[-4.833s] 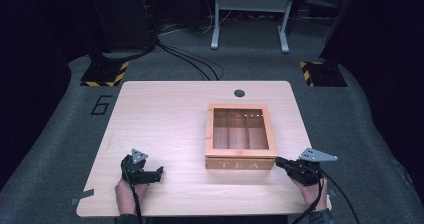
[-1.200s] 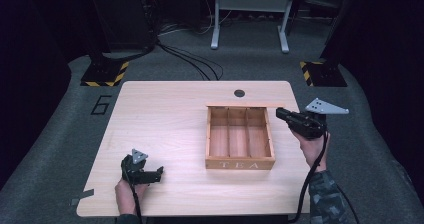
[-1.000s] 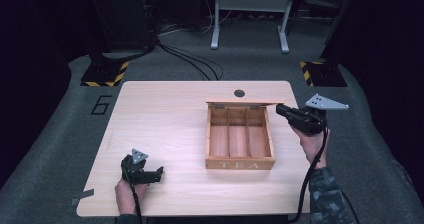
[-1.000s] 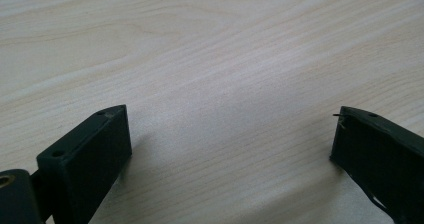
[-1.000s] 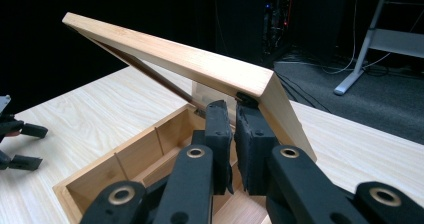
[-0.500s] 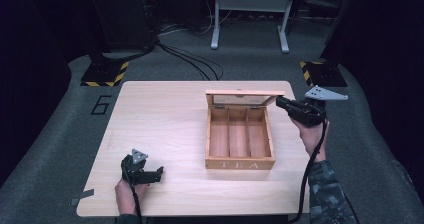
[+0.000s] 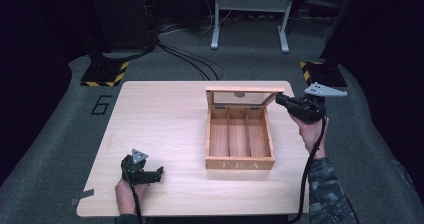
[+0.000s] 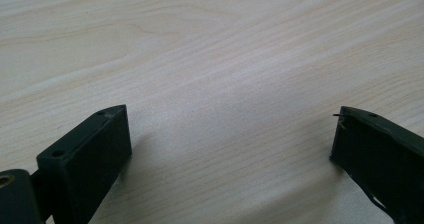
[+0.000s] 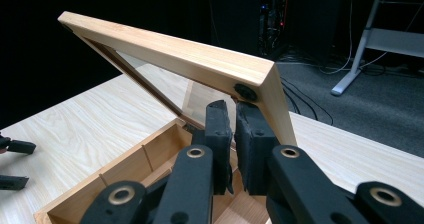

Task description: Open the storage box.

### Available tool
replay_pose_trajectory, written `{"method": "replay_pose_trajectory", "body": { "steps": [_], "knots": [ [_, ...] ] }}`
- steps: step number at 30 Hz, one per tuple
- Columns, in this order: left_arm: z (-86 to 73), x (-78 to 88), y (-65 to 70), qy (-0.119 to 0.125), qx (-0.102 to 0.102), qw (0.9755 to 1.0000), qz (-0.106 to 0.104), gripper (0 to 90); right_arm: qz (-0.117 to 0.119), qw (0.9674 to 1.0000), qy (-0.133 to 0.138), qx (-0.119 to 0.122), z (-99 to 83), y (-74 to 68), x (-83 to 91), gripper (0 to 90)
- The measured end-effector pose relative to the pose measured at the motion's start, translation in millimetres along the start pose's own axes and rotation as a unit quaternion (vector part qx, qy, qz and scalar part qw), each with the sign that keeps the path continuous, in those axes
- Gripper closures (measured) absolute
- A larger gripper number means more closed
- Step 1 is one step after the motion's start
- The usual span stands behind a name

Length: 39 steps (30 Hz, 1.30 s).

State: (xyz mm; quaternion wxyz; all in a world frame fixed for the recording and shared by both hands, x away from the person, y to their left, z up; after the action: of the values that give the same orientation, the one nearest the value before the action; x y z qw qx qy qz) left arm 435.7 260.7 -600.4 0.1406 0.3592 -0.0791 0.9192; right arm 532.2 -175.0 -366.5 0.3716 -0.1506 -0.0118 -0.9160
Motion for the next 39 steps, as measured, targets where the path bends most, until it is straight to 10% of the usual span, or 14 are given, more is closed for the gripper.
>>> {"method": "replay_pose_trajectory", "body": {
  "steps": [39],
  "knots": [
    [0.0,0.0,0.0,0.000,0.000,1.0000,0.000,2.4,-0.002,1.0000,0.000,0.000,1.0,-0.7,1.3,83.7]
  ]
}}
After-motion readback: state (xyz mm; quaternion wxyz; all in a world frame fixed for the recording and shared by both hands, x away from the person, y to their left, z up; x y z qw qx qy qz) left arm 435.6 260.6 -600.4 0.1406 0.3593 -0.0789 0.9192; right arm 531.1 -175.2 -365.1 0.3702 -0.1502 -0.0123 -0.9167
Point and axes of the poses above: each handheld gripper's, and its own axes: x roughly backward along the jaws, z roughly out of its top, y roughly to its right, the point moved 10 cm from there along -x, roughly forward along the jaws, and after that the axes turned 3 degrees about z, right-handed, at the moved point
